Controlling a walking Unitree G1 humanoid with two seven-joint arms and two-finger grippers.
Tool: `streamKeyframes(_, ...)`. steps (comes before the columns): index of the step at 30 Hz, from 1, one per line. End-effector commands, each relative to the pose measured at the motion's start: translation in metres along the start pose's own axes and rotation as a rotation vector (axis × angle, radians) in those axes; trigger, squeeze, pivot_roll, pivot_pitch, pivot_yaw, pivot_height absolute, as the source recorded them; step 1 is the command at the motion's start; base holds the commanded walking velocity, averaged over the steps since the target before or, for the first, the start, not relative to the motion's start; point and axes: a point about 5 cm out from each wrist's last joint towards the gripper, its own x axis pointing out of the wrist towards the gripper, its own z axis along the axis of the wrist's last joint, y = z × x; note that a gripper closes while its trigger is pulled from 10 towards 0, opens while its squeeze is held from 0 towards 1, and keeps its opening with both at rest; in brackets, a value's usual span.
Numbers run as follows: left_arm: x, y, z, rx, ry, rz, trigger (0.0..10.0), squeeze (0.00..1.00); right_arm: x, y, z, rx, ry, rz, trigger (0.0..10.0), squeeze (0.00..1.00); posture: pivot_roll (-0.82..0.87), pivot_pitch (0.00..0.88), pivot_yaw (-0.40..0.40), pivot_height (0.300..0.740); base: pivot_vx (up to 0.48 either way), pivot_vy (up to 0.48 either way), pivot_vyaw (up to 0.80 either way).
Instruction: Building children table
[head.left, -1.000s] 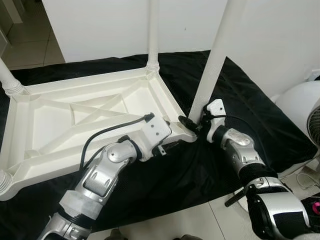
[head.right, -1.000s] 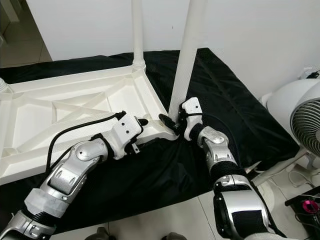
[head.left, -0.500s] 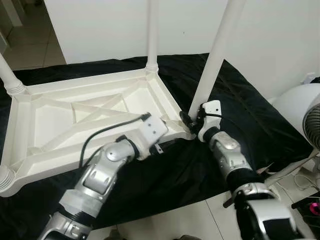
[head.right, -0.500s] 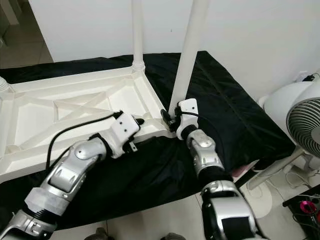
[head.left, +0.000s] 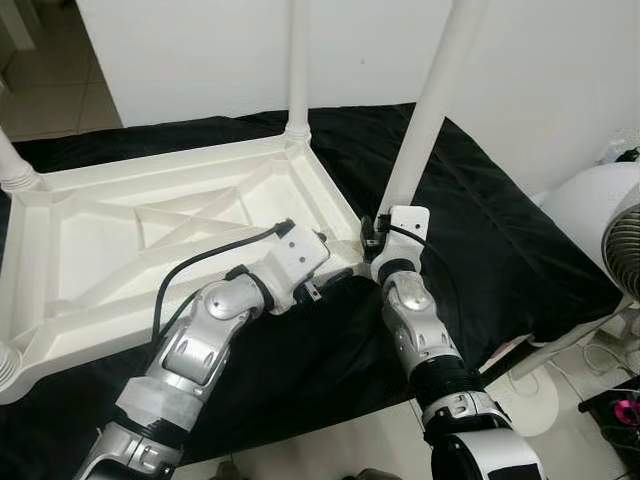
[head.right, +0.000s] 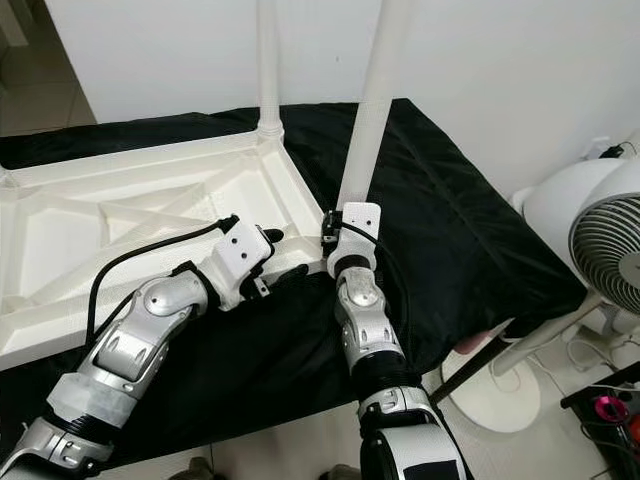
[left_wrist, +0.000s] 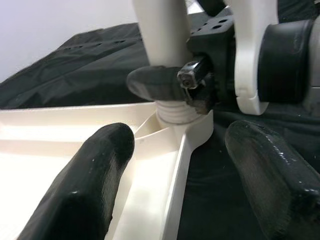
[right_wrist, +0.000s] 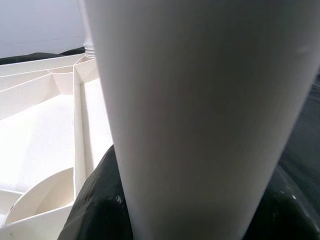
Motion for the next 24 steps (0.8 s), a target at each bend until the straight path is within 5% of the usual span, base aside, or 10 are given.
streamKeyframes(1, -0.001, 0.002, 0.0, 0.027, -0.009, 0.064, 10.0, 0.0, -0.007, 0.001, -0.017, 0.041, 0.073, 0.016, 10.0, 0.0, -0.02, 0.0, -0.02, 0.74, 0.0, 0.0, 0.0)
streamKeyframes(4, -0.001, 0.001, 0.001, 0.03, -0.018, 0.066, 10.0, 0.0, -0.01, 0.003, -0.015, 0.042, 0.063, 0.03, 10.0, 0.0, -0.02, 0.0, -0.022, 0.74, 0.0, 0.0, 0.0)
streamKeyframes(5, -0.002, 0.001, 0.001, 0.03, -0.022, 0.068, 10.0, 0.0, -0.012, 0.004, -0.014, 0.044, 0.056, 0.039, 10.0, 0.99, -0.02, 0.0, -0.025, 0.74, 0.0, 0.0, 0.0)
streamKeyframes(6, -0.002, 0.0, 0.001, 0.03, -0.024, 0.069, 10.0, 0.0, -0.013, 0.003, -0.014, 0.043, 0.047, 0.048, 10.0, 1.0, -0.02, 0.0, -0.025, 0.74, 0.0, 0.0, 0.0)
streamKeyframes(19, -0.005, -0.003, 0.001, 0.027, -0.037, 0.069, 10.0, 0.0, -0.024, -0.021, -0.009, 0.023, 0.005, 0.106, 10.0, 1.0, -0.02, 0.0, -0.037, 0.74, 0.0, 0.0, 0.0)
streamKeyframes(20, -0.005, -0.004, 0.001, 0.025, -0.041, 0.064, 10.0, 0.0, -0.028, -0.031, -0.009, -0.002, -0.003, 0.17, 10.0, 0.0, -0.03, 0.0, -0.035, 0.74, 0.0, 0.0, 0.0)
streamKeyframes(24, -0.005, -0.007, 0.001, 0.022, -0.046, 0.042, 10.0, 0.0, -0.032, -0.047, -0.008, -0.042, -0.011, 0.293, 10.0, 0.0, -0.03, 0.0, -0.035, 0.74, 0.0, 0.0, 0.0)
